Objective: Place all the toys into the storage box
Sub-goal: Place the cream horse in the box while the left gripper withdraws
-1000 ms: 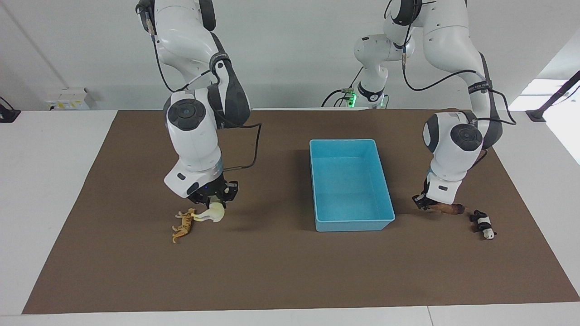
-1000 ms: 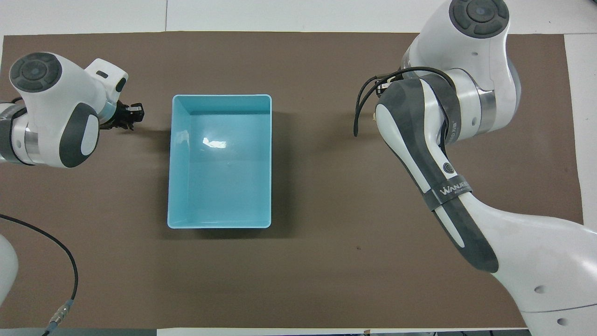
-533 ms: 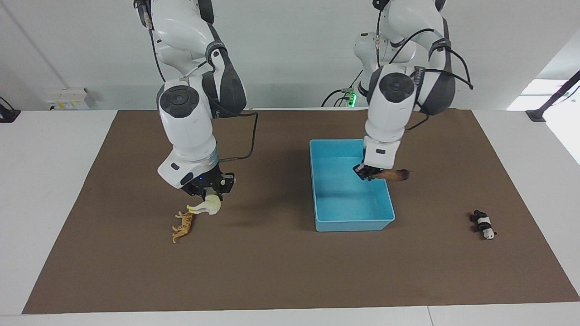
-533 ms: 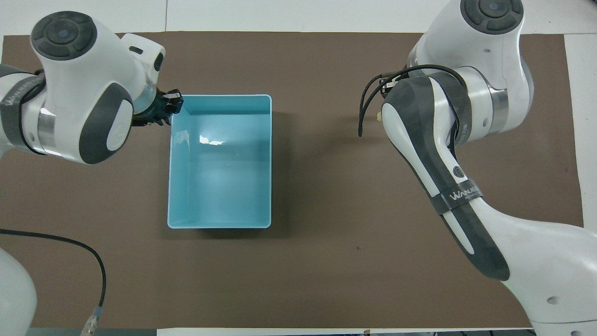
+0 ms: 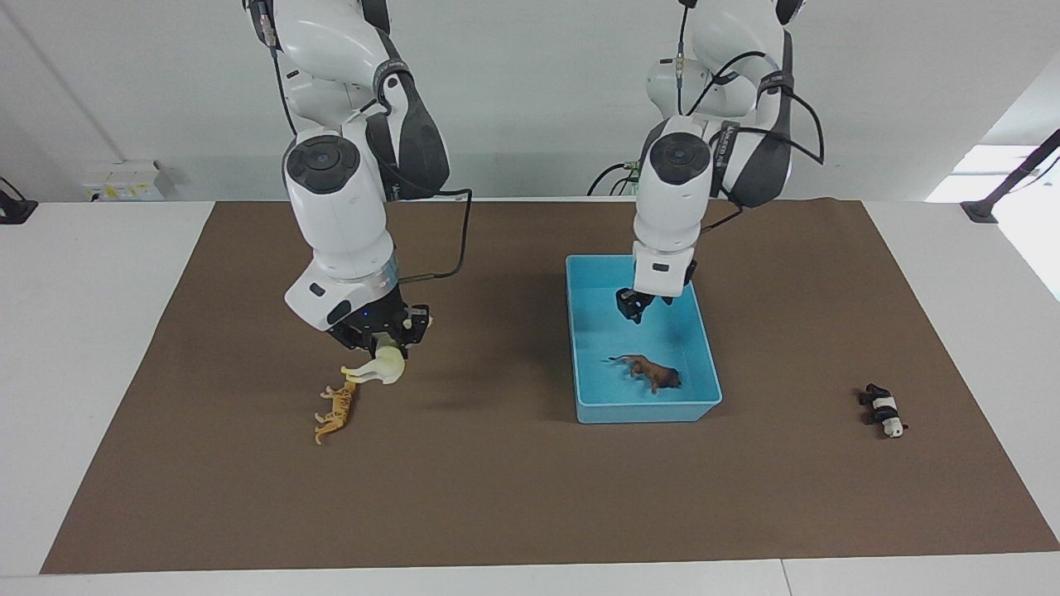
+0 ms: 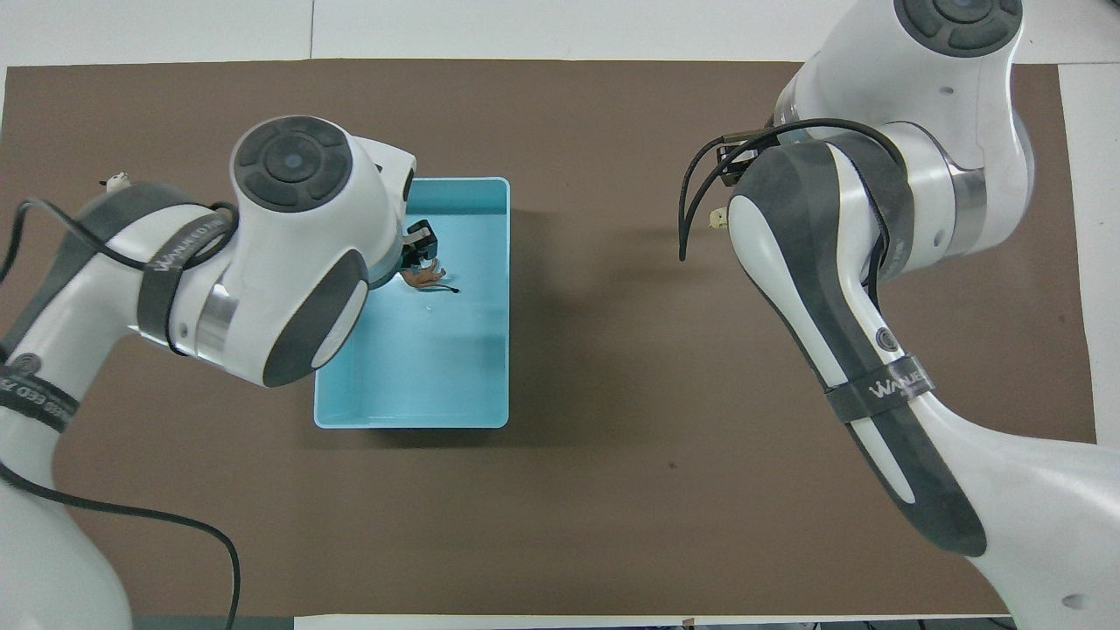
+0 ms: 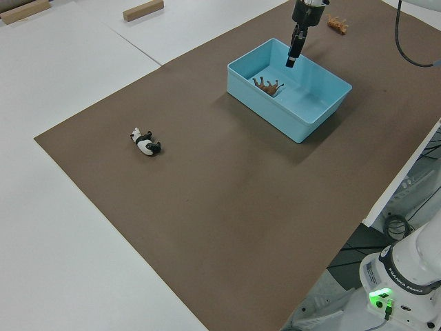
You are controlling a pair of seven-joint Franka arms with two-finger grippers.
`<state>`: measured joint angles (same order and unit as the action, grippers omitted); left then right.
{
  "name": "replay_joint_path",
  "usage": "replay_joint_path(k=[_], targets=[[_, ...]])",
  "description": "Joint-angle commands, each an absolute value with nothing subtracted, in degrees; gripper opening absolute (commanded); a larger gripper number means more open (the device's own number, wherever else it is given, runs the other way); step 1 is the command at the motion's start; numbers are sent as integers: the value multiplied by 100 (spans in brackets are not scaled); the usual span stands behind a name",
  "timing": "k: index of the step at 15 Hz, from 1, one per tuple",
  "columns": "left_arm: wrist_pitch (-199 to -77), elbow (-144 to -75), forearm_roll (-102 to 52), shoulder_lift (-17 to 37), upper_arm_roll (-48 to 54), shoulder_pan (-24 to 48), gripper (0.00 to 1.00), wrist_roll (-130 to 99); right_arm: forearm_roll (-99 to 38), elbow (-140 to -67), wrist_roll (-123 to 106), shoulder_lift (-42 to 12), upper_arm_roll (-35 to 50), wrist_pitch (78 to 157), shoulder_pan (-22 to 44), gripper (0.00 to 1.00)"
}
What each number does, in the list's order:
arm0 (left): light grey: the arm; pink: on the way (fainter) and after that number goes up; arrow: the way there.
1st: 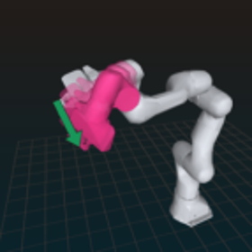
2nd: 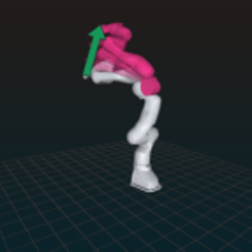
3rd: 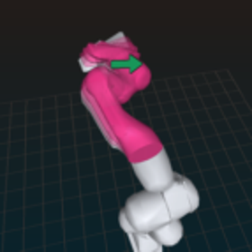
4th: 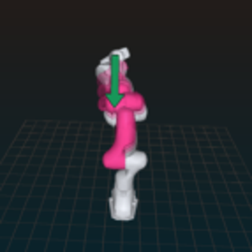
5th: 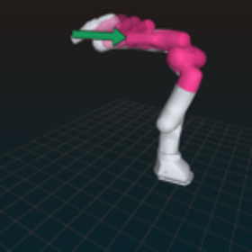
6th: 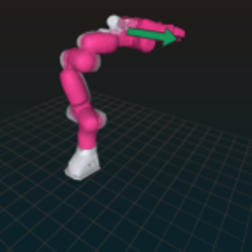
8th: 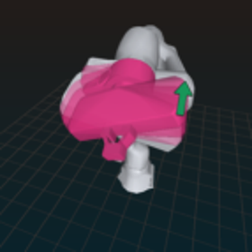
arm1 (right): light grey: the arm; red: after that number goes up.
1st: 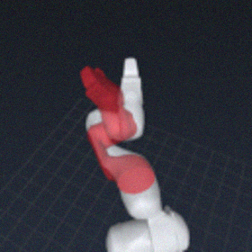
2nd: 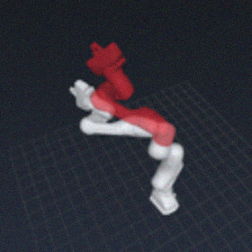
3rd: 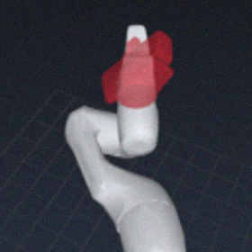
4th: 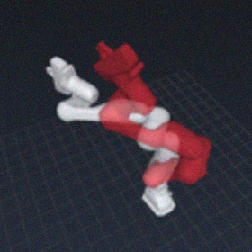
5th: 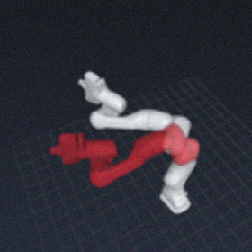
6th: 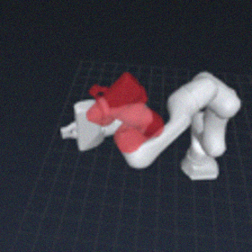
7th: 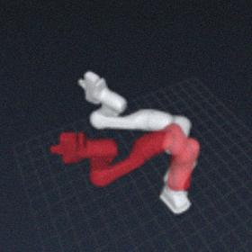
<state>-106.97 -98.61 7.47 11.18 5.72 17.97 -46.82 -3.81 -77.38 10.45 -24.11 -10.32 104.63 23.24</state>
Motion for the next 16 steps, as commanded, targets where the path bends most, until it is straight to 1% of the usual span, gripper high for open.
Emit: replay_joint_path(k=[1, 2, 4, 7, 8, 9, 10, 12, 13, 15, 16], targets=[[-10809, -10072, 686, 879, 545, 699, 100, -2470, -667, -7386, 1693, -2408, -923, 10336, 2425, 0], [-11019, -10107, 686, 896, 554, 303, 100, -1687, -677, -7244, 1992, -2460, -897, 10292, 2687, 0], [-11554, -10142, 694, 1001, 545, -252, 100, -1039, -677, -7120, 2669, -2522, -905, 10397, 3276, 0], [-12802, -10151, 1140, 1510, 545, -938, 100, -704, -694, -6952, 3146, -2610, -896, 10765, 4006, 0], [-13128, -10117, 1325, 1686, 554, -1184, 100, -547, -694, -6926, 3207, -2697, -896, 10915, 4173, 0], [-13401, -10081, 1492, 1870, 554, -1395, 100, -266, -703, -6847, 3339, -2916, -896, 11151, 4358, 0], [-13569, -10003, 1590, 2107, 554, -1476, 100, -151, -694, -6734, 3488, -3179, -888, 11371, 4542, 0], [-14060, -9818, 1635, 2582, 545, -1503, 100, -132, -686, -6645, 3725, -3759, -896, 12046, 4859, 0], [-14158, -9791, 1643, 2662, 545, -1520, 100, -123, -659, -6671, 3796, -3944, -888, 12311, 5008, 0], [-14343, -9817, 1661, 2794, 554, -1713, 100, -27, -685, -6697, 3997, -4183, -888, 12559, 5246, 0], [-14439, -9835, 1661, 2847, 562, -1810, 100, -9, -712, -6715, 4234, -4157, -888, 12603, 5360, 9]])
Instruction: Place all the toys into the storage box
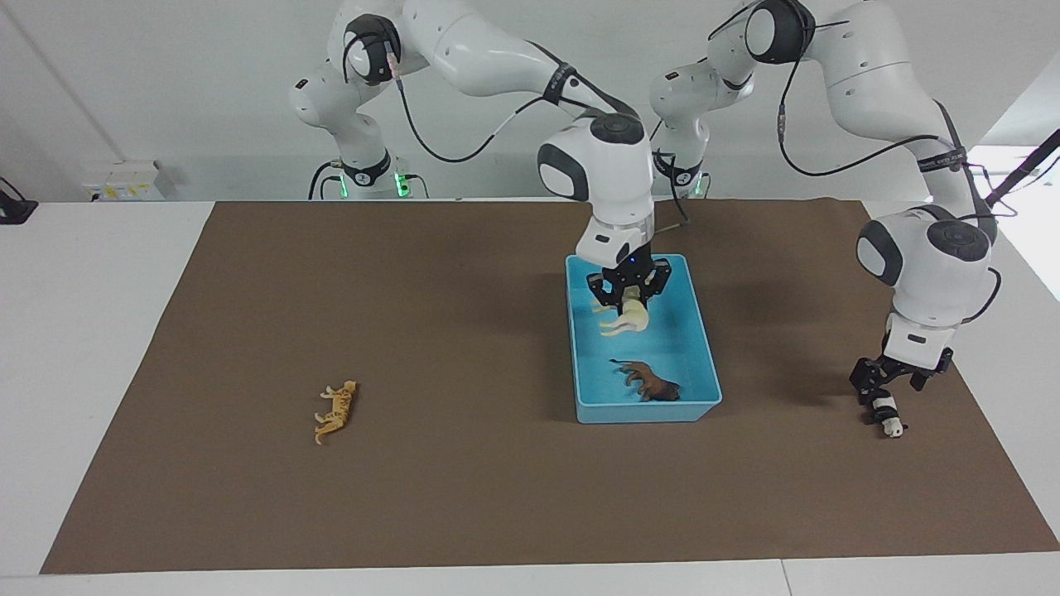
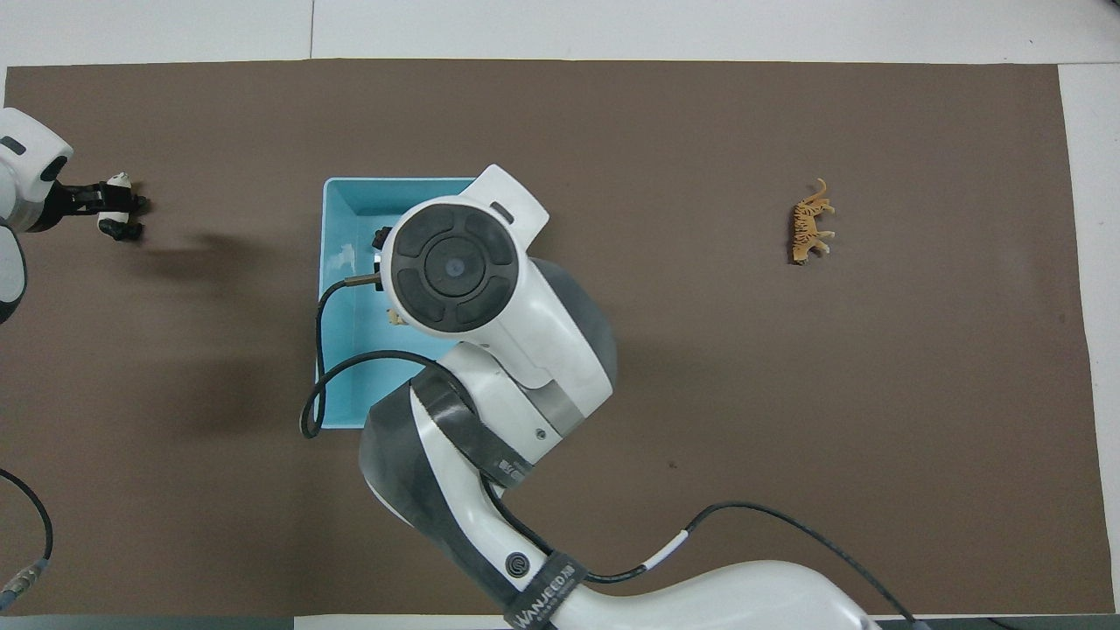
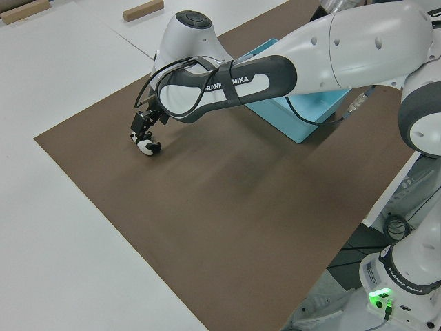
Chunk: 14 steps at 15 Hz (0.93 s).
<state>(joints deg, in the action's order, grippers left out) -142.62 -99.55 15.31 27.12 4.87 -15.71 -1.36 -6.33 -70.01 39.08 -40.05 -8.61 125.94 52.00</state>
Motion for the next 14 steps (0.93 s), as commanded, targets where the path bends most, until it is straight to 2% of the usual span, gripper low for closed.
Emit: replay_joint_path(k=[1, 2, 5, 7, 8, 10, 11, 14], targets=[[-14484, -9870, 1661, 2882, 554, -1837, 100, 0, -686, -6724, 4410, -4140, -896, 12551, 5387, 90], [-14537, -9896, 1661, 2961, 554, -1828, 100, 78, -694, -6715, 4577, -4131, -896, 12472, 5440, 100], [-14985, -10098, 1652, 3111, 554, -1846, 100, 211, -668, -6514, 4895, -4096, -984, 11788, 5362, 100], [-14994, -10134, 1635, 3120, 554, -1767, 100, 167, -633, -6469, 4869, -3851, -1237, 11201, 5230, 100], [-15003, -10134, 1626, 3129, 562, -1749, 96, 150, -607, -6477, 4713, -3623, -1439, 10988, 5177, 100], [-14915, -10108, 1582, 3129, 563, -1749, 45, 141, -606, -6486, 3855, -3341, -1687, 10602, 4775, 100], [-14837, -10073, 1486, 3129, 563, -1749, 30, 115, -598, -6495, 3397, -3296, -1696, 10417, 4503, 100], [-14459, -9818, 1117, 3138, 554, -1723, 17, 106, -633, -6714, 2594, -3182, -1714, 10423, 3554, 100]])
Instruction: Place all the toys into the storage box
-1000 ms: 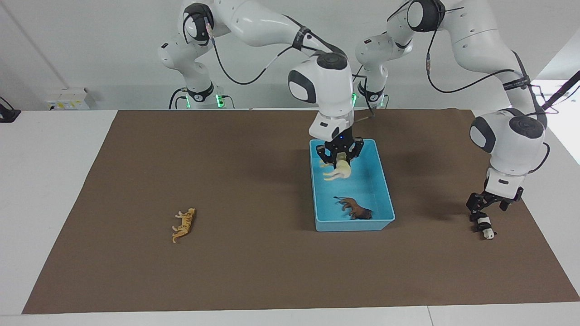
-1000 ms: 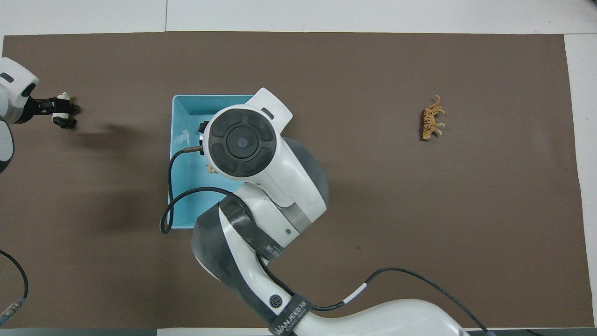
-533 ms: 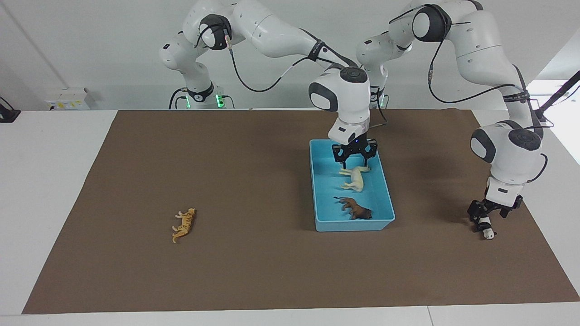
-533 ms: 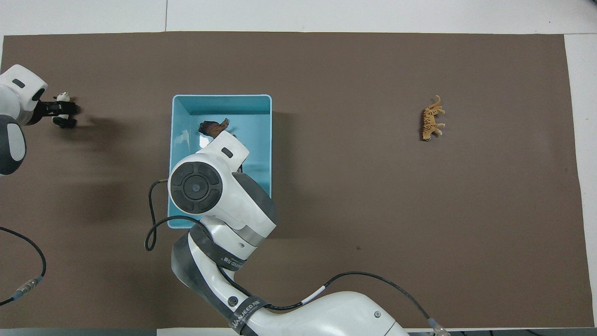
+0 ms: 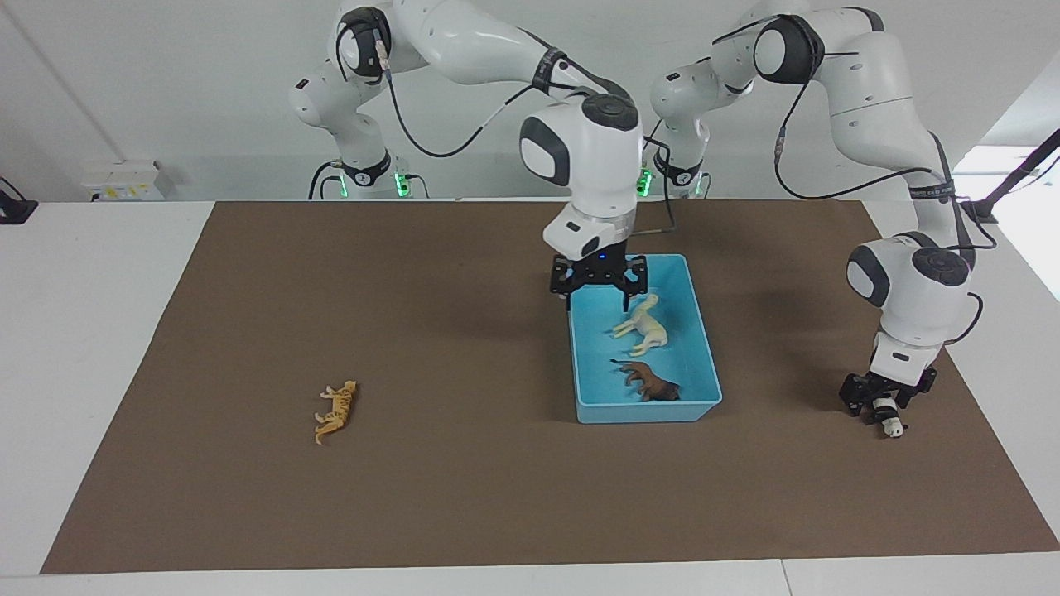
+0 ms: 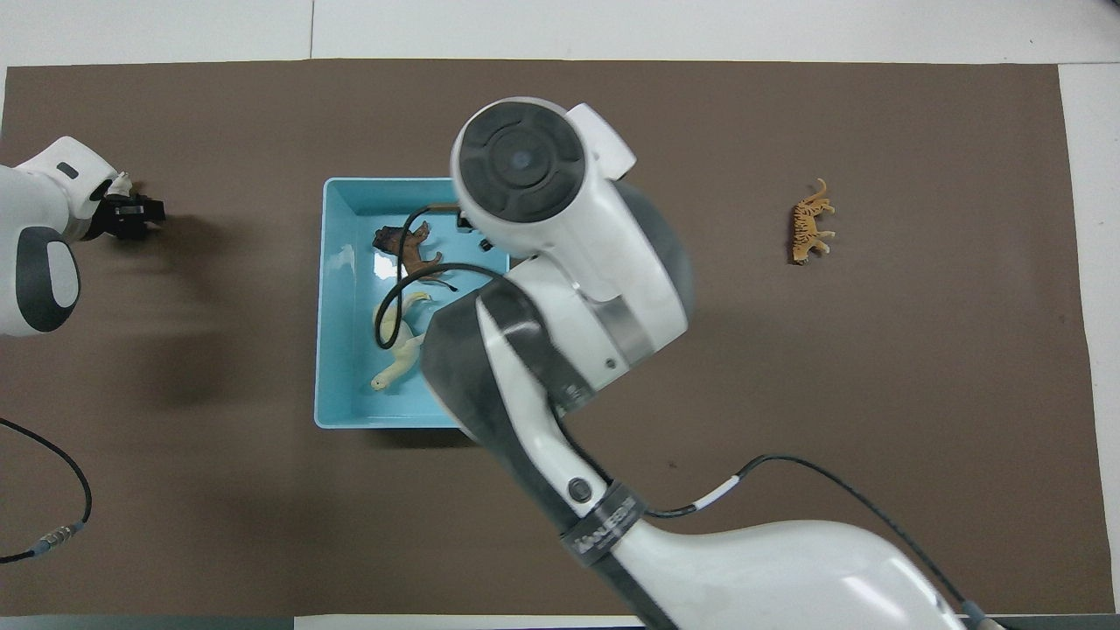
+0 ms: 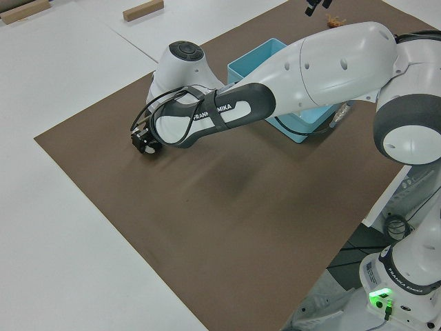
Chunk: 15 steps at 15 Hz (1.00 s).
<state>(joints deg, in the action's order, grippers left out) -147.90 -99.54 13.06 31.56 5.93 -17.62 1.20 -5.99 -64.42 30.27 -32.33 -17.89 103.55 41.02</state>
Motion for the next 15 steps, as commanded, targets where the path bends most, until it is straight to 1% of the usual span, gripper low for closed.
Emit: replay_joint_path(k=[1, 2, 3, 4, 6, 7, 8, 9, 11, 12, 13, 14, 15], targets=[[-14441, -9817, 1108, 3138, 554, -1688, 13, 71, -650, -6880, 2340, -3147, -1714, 10433, 3238, 100], [-14432, -9809, 1099, 3138, 562, -1688, 4, 1, -659, -7125, 2059, -3033, -1714, 10459, 2973, 100], [-14362, -9782, 1029, 3138, 562, -1670, 2, -70, -650, -7389, 1909, -2954, -1714, 10502, 2814, 100], [-14161, -9652, 907, 3138, 554, -1609, 2, -218, -650, -7670, 1881, -2831, -1723, 10599, 2699, 100], [-13390, -9213, 774, 3103, 554, -1346, 2, -587, -589, -8303, 1881, -2646, -1775, 10888, 2593, 100], [-12777, -8906, 713, 3033, 562, -1162, 2, -919, -598, -8628, 1863, -2576, -1836, 11133, 2532, 100], [-12222, -8651, 695, 2945, 580, -977, 2, -1245, -589, -9040, 1828, -2514, -1846, 11579, 2436, 100], [-11669, -8518, 677, 2753, 606, -810, 2, -1596, -589, -9305, 1785, -2514, -1854, 11958, 2391, 100], [-11112, -8604, 214, 2287, 615, -468, 4, -2326, -589, -9693, 1670, -2549, -1854, 12539, 2303, 100], [-10909, -8726, 54, 2111, 615, -170, 8, -2790, -589, -9747, 1635, -2584, -1846, 12646, 2233, 100], [-10768, -8762, 44, 2040, 615, 164, 12, -3291, -589, -9747, 1591, -2627, -1846, 12674, 2189, 100], [-10680, -8806, 35, 2030, 615, 524, 13, -3740, -589, -9756, 1556, -2671, -1846, 12735, 2180, 100], [-10731, -9033, 35, 1935, 615, 806, 13, -4144, -589, -9791, 1530, -2715, -1846, 12848, 2136, 100]])
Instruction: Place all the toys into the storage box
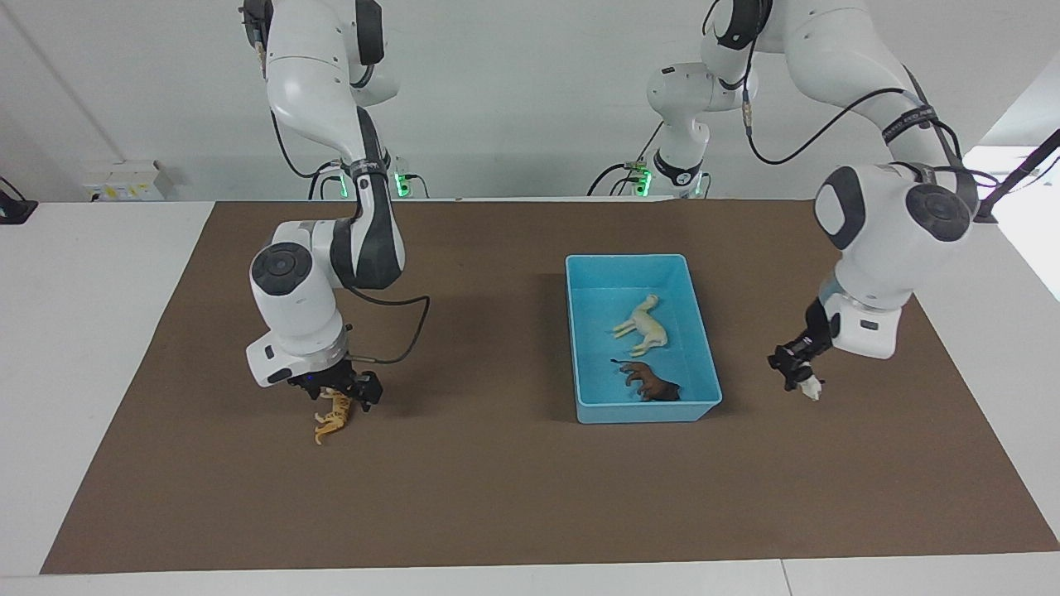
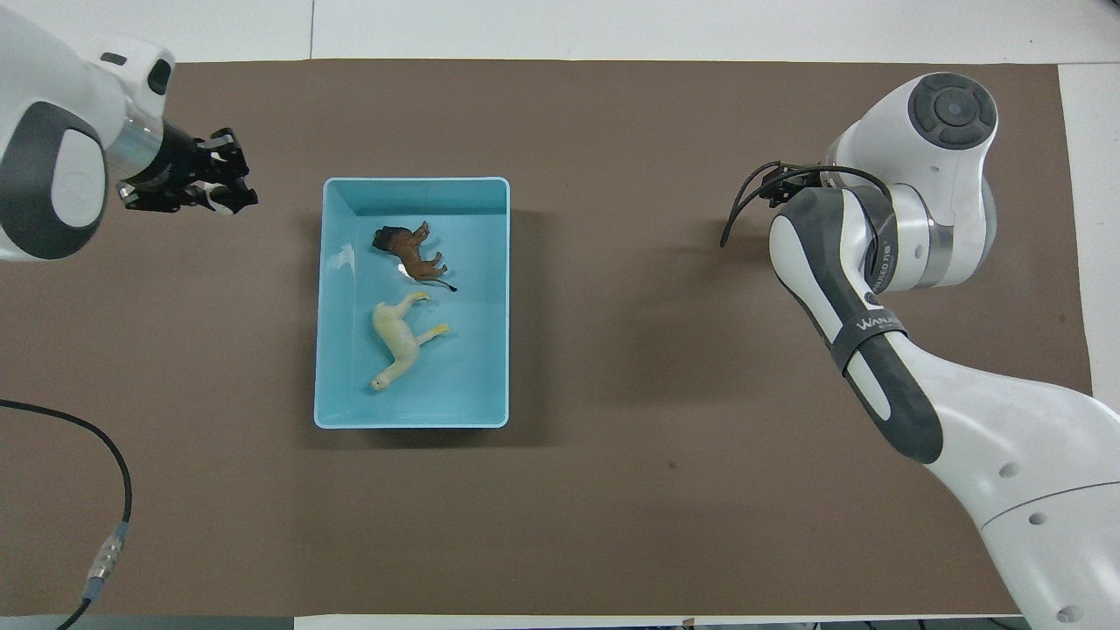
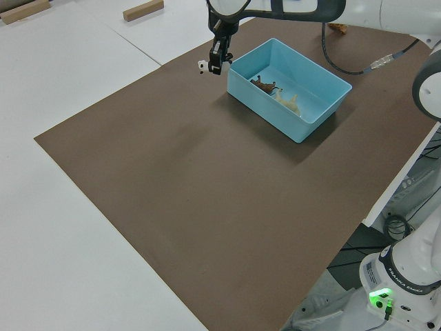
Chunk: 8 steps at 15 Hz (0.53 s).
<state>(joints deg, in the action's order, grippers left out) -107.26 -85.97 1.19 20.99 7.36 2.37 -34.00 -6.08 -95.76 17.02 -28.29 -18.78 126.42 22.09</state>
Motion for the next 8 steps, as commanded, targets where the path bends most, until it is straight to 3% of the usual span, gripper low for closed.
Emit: replay_joint_path(k=[1, 4, 5, 6, 8], targets=[[-10775, -9261, 26, 1812, 615, 1009, 16, -4366, -589, -9861, 1521, -2794, -1846, 13032, 2101, 100], [-10916, -9519, 26, 1696, 615, 1493, 34, -4946, -589, -10002, 1486, -2979, -1846, 13525, 2109, 100], [-10907, -9510, 26, 1696, 607, 1599, 60, -5096, -589, -10002, 1451, -3006, -1846, 13552, 2109, 100], [-10820, -9492, 35, 1670, 606, 1608, 100, -5115, -589, -10002, 1441, -3006, -1846, 13561, 2109, 100], [-10636, -9475, 53, 1407, 563, 1530, 100, -5019, -606, -10002, 1407, -3006, -1837, 13623, 2066, 100]])
